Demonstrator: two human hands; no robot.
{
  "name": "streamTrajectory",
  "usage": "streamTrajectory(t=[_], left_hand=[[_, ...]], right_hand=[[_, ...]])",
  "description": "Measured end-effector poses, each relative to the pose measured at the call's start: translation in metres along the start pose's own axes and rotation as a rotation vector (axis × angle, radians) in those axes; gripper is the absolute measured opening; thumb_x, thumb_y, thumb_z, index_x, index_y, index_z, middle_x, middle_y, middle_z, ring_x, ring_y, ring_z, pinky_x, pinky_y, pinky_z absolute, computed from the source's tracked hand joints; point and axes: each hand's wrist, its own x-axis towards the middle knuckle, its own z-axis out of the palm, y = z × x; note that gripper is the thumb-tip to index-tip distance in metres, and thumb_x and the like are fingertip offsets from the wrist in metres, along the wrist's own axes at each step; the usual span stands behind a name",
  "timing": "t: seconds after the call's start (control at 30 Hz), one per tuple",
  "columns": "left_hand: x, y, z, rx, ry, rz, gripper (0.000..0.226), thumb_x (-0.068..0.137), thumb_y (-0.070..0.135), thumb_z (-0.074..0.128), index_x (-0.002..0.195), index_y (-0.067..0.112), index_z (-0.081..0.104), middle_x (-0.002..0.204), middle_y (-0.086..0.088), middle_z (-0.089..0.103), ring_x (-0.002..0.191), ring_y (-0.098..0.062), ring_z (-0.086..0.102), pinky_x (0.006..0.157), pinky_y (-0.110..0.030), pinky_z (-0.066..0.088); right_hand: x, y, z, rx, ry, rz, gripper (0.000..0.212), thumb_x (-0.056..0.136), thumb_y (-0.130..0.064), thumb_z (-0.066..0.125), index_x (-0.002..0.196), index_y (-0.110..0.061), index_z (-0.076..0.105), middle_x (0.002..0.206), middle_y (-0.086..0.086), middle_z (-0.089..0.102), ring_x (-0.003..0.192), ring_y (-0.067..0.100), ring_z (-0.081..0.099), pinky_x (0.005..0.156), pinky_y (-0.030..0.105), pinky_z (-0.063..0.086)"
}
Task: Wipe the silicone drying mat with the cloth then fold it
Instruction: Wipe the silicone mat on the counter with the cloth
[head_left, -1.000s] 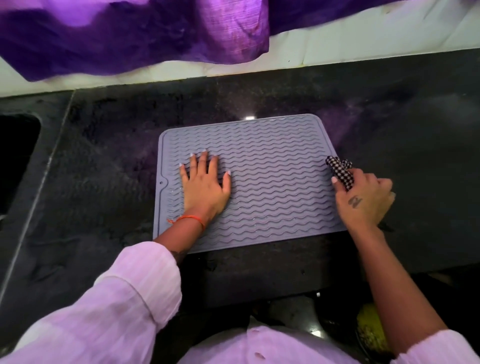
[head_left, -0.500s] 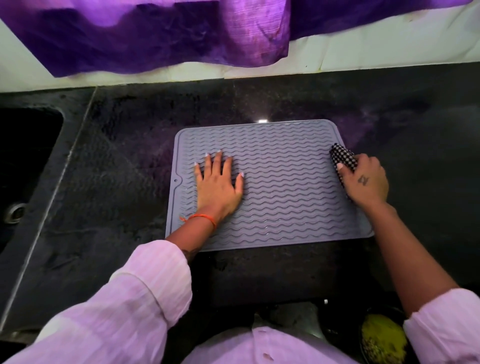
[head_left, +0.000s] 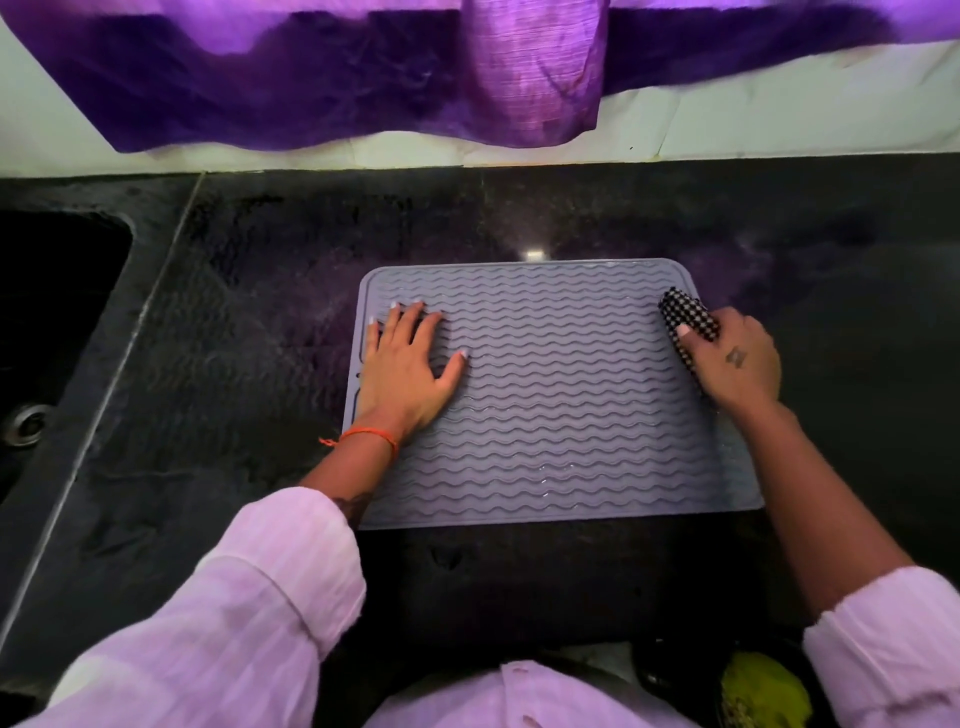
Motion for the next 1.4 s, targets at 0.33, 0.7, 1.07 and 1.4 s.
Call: streamTrajectory(t=[0.33, 0.7, 1.07, 1.4], left_hand=[[0.000, 0.000, 0.002, -0.004, 0.032, -0.011, 0.063, 0.086, 0.059, 0.034, 0.137, 0.023, 0.043, 0.151, -0.003, 0.034, 0.142, -0.024, 0.021, 0.118, -0.043, 0.006], [0.000, 0.000, 0.002, -0.009, 0.032, -0.013, 0.064, 0.086, 0.060, 0.033, 0.137, 0.024, 0.043, 0.151, -0.001, 0.034, 0.142, -0.023, 0.021, 0.118, -0.043, 0.007], [0.000, 0.000, 0.002, -0.012, 0.025, -0.018, 0.070, 0.082, 0.064, 0.025, 0.138, 0.025, 0.042, 0.152, 0.000, 0.032, 0.143, -0.022, 0.019, 0.118, -0.043, 0.006], [0.001, 0.000, 0.002, -0.017, 0.029, -0.015, 0.069, 0.083, 0.064, 0.027, 0.138, 0.025, 0.043, 0.152, 0.000, 0.032, 0.143, -0.022, 0.020, 0.118, -0.044, 0.007]], right_hand=[[0.008, -0.010, 0.014, -0.146, 0.099, -0.041, 0.040, 0.091, -0.030, 0.052, 0.112, 0.004, 0.049, 0.116, 0.030, 0.048, 0.107, 0.045, 0.045, 0.084, 0.050, 0.040], [0.010, -0.033, 0.019, -0.111, 0.013, -0.009, 0.045, 0.093, -0.033, 0.051, 0.121, 0.001, 0.047, 0.123, 0.026, 0.046, 0.113, 0.042, 0.043, 0.091, 0.046, 0.037], [0.021, -0.016, 0.020, -0.195, 0.122, -0.013, 0.038, 0.090, -0.028, 0.053, 0.111, 0.004, 0.047, 0.116, 0.030, 0.046, 0.107, 0.046, 0.044, 0.084, 0.051, 0.040], [0.041, -0.022, 0.022, -0.202, 0.107, -0.011, 0.041, 0.092, -0.030, 0.051, 0.115, 0.003, 0.046, 0.121, 0.030, 0.044, 0.111, 0.045, 0.042, 0.088, 0.051, 0.038]])
